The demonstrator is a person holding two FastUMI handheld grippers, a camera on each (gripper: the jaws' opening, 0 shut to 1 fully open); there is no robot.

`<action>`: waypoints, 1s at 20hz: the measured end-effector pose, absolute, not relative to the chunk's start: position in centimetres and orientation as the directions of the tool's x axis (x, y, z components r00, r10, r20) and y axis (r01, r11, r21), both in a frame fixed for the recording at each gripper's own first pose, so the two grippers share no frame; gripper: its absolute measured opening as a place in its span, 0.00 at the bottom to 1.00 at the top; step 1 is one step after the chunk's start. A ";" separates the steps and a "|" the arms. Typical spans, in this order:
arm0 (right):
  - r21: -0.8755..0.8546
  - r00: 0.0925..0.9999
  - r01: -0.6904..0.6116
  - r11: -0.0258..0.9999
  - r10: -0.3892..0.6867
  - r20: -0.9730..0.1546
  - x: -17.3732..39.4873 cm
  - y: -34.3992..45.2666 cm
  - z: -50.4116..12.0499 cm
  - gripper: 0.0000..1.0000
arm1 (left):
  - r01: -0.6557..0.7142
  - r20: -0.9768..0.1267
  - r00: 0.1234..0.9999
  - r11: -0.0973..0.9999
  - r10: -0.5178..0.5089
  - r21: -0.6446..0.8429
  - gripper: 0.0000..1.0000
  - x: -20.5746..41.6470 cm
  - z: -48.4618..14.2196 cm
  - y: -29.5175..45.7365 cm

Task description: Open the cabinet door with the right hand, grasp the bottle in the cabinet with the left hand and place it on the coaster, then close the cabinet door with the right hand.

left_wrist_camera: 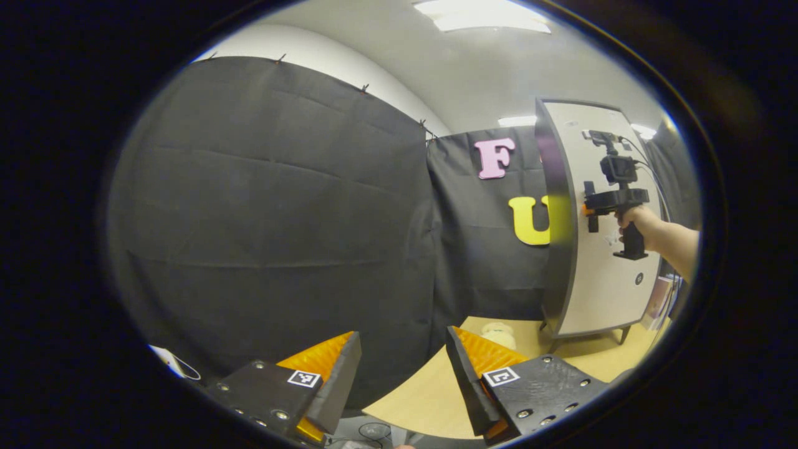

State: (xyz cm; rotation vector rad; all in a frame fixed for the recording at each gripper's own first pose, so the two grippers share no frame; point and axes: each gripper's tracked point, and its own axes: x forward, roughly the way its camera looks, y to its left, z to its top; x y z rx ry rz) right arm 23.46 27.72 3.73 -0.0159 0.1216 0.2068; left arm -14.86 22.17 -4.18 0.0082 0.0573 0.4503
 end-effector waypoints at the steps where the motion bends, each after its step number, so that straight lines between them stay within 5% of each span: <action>1: 0.003 0.967 -0.216 0.976 0.214 -0.142 23.5 27.7 3.6 0.21 | -0.426 -0.049 0.903 0.905 0.426 0.021 0.78 -14.5 -4.0 21.9; 20: 0.095 0.883 -0.437 0.895 0.447 -0.145 21.9 24.9 3.3 0.17 | -0.109 -0.011 0.994 0.994 0.109 0.000 0.82 -5.4 -2.3 8.4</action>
